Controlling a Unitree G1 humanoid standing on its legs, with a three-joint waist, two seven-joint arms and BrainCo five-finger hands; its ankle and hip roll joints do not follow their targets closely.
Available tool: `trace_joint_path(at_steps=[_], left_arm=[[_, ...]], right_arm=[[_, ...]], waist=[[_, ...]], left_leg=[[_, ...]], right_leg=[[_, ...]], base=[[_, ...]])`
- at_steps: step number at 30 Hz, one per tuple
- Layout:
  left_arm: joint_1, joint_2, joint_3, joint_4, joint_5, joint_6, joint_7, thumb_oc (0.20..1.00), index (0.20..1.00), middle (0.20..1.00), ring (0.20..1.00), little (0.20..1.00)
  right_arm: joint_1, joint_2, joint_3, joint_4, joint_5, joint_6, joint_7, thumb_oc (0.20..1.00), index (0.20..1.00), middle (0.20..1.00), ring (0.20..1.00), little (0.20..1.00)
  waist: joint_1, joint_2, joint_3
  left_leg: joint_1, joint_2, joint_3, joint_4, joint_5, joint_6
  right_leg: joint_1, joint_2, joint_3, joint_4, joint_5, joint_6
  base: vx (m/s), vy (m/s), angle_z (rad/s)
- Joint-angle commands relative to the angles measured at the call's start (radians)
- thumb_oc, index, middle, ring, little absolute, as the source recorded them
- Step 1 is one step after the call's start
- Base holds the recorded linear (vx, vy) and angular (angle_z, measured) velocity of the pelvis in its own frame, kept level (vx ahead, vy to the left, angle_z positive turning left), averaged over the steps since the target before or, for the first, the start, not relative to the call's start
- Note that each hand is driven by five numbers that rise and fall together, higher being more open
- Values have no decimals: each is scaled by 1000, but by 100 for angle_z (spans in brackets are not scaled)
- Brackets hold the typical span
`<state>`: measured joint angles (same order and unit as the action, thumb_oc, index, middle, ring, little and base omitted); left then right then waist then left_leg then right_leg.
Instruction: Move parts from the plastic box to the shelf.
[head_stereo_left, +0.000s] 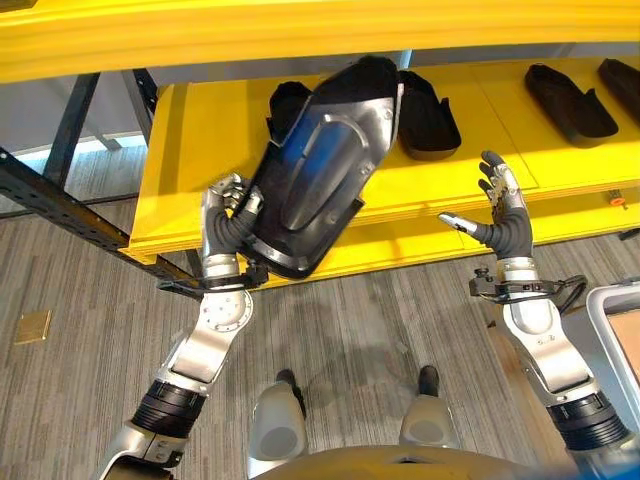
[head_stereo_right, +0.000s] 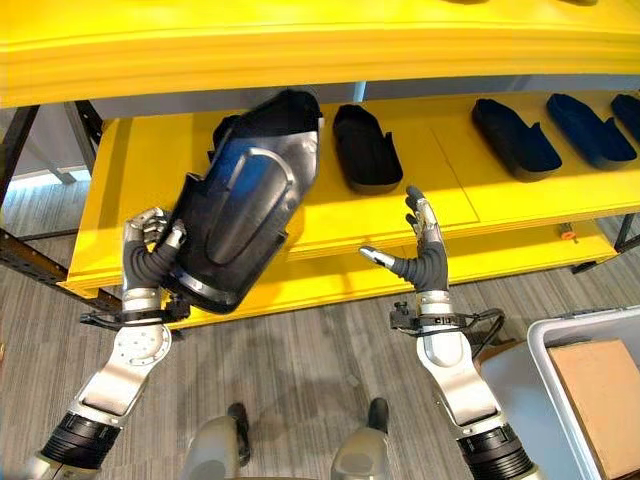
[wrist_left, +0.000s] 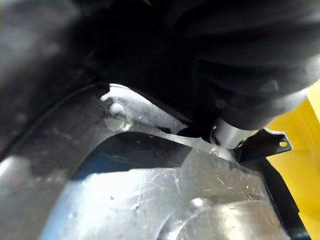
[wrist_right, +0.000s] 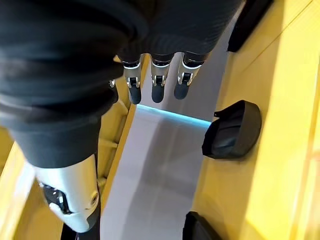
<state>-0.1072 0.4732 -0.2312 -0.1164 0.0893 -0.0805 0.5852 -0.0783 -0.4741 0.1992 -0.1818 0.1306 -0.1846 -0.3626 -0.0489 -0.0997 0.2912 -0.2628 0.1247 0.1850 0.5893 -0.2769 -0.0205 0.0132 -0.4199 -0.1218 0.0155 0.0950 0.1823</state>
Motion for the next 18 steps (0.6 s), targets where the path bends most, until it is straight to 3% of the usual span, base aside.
trace_joint_path(at_steps=[1, 2, 3, 6, 7, 8, 9, 11, 13, 18], left_arm=[[-55, -22, 57, -51, -29, -46, -10, 200, 200, 200, 200, 200], [-48, -21, 61, -57, -41, -25, -22, 200, 200, 200, 200, 200], [-37, -20, 69, -69, -47, -4, -28, 200, 200, 200, 200, 200], [7, -13, 99, -105, -76, 25, -4, 200, 200, 200, 200, 200], [14, -12, 102, -107, -84, 27, 2, 200, 200, 200, 200, 200], [18, -13, 92, -96, -97, 11, 13, 200, 200, 200, 200, 200], [8, -15, 83, -90, -95, 2, 7, 200, 200, 200, 200, 200], [-9, -23, 71, -78, -84, -13, 6, 200, 200, 200, 200, 200], [-21, -32, 62, -61, -65, -60, -11, 200, 200, 200, 200, 200], [10, -28, 63, -72, -70, -59, -31, 200, 200, 200, 200, 200]], right_arm=[[20, -38, -38, -96, -66, -82, 39, 1000, 1000, 1000, 1000, 1000], [45, -51, -38, -116, -82, -99, 70, 1000, 1000, 1000, 1000, 1000], [54, -68, -35, -127, -71, -114, 106, 1000, 1000, 1000, 1000, 1000], [60, -116, -27, -145, -53, -156, 208, 1000, 1000, 1000, 1000, 1000], [64, -128, -24, -153, -57, -168, 222, 1000, 1000, 1000, 1000, 1000], [82, -148, -14, -177, -81, -187, 224, 1000, 1000, 1000, 1000, 1000], [86, -146, -7, -179, -103, -194, 209, 1000, 1000, 1000, 1000, 1000], [81, -145, 3, -174, -146, -205, 189, 1000, 1000, 1000, 1000, 1000], [56, -134, 32, -146, -197, -228, 172, 1000, 1000, 1000, 1000, 1000], [36, -144, 65, -104, -247, -203, 153, 1000, 1000, 1000, 1000, 1000]], waist=[[-30, 29, -17], [-36, 24, -31], [-34, 17, -41], [-21, 3, -57], [-23, 0, -58], [-48, 3, -57], [-63, 2, -60], [-72, -2, -62], [-56, -5, -57], [-31, 15, -76]], left_leg=[[174, -55, 9, -188, 0, 34], [194, -70, 1, -243, 24, 48], [212, -81, 10, -292, 52, 52], [272, -124, 61, -415, 103, 47], [285, -139, 54, -440, 113, 46], [314, -178, -10, -489, 131, 56], [315, -195, -49, -495, 125, 71], [313, -210, -91, -491, 118, 85], [301, -219, -117, -465, 108, 88], [310, -206, -125, -460, 114, 79]], right_leg=[[-63, 106, 106, 34, 68, 24], [-74, 195, 110, 102, -29, 10], [-81, 253, 74, 125, -71, -9], [-87, 368, -47, 99, -93, -57], [-97, 389, -44, 76, -77, -59], [-166, 437, 46, 38, -12, -48], [-184, 461, 112, 32, 0, -50], [-203, 479, 156, 32, 12, -57], [-205, 476, 125, 51, 7, -64], [-138, 455, 91, 71, -47, -84]], base=[[206, 353, 69], [219, 331, 76], [183, 230, 58], [163, 142, -42], [283, 31, -95], [271, -66, -64], [251, -125, -45], [117, -153, 68], [168, -214, 146], [228, -73, 52]])
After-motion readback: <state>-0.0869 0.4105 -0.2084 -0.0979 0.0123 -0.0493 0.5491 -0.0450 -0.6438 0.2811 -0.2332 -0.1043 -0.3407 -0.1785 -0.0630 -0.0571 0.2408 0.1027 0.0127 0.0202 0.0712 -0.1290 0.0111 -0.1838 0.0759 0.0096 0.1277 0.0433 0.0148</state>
